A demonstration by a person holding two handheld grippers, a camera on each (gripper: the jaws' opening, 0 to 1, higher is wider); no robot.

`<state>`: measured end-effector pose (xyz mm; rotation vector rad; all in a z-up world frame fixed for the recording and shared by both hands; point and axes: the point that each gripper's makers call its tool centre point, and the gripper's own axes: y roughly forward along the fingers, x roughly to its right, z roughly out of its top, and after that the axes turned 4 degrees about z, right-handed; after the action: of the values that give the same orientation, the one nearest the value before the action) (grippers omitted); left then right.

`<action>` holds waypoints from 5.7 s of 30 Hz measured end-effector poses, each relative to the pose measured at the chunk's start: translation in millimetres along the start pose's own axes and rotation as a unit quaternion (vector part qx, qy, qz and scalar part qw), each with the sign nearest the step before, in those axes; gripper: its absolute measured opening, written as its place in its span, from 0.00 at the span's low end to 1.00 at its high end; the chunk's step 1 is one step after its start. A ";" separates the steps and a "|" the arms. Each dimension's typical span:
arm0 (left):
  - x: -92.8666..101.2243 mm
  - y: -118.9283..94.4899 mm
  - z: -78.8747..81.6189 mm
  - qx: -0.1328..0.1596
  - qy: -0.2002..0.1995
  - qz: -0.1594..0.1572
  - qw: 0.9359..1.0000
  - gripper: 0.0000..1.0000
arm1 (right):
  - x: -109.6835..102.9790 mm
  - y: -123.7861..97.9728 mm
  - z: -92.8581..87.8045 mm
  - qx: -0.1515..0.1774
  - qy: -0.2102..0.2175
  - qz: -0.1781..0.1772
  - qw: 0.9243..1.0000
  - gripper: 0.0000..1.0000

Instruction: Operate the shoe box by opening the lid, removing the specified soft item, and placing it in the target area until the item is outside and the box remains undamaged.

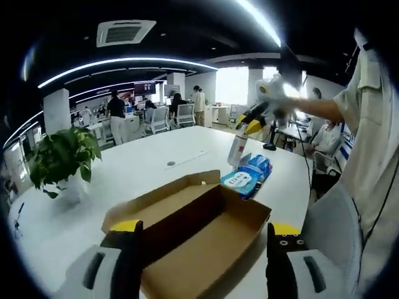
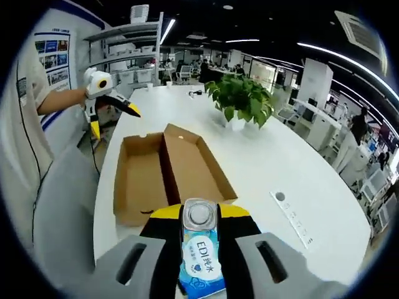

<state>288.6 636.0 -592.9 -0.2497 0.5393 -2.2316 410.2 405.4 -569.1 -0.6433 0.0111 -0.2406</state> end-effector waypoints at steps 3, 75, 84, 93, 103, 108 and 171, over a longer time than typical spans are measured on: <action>-3.3 -3.1 -2.2 -0.003 0.000 0.004 1.000 0.86 | 5.3 1.9 -2.6 -0.006 -0.009 0.007 1.000 0.17; -5.9 0.2 -34.2 -0.049 -0.046 0.022 0.997 0.97 | 71.0 55.8 -117.0 -0.138 -0.111 0.112 0.978 0.19; -7.2 -1.8 -37.3 -0.052 -0.049 0.026 0.997 0.96 | 74.3 53.7 -115.9 -0.137 -0.115 0.107 0.978 0.25; -18.1 -5.9 -42.0 -0.057 -0.049 0.049 0.996 0.91 | 73.4 50.0 -106.5 -0.131 -0.111 0.095 0.981 0.32; -34.7 -12.7 -49.0 -0.071 -0.032 0.093 0.993 0.75 | 69.8 46.1 -89.9 -0.129 -0.061 0.064 0.988 0.38; -40.3 -12.5 -53.6 -0.078 -0.031 0.112 0.990 0.65 | 67.0 49.2 -77.2 -0.122 -0.034 0.046 0.991 0.41; -77.7 -26.1 -141.2 -0.166 -0.176 0.210 0.947 0.05 | 81.5 181.5 -78.7 -0.115 0.284 -0.083 0.948 0.29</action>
<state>272.8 752.1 -706.6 -0.6325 0.6961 -1.6279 522.5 480.8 -734.9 -0.7901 0.5490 -0.5888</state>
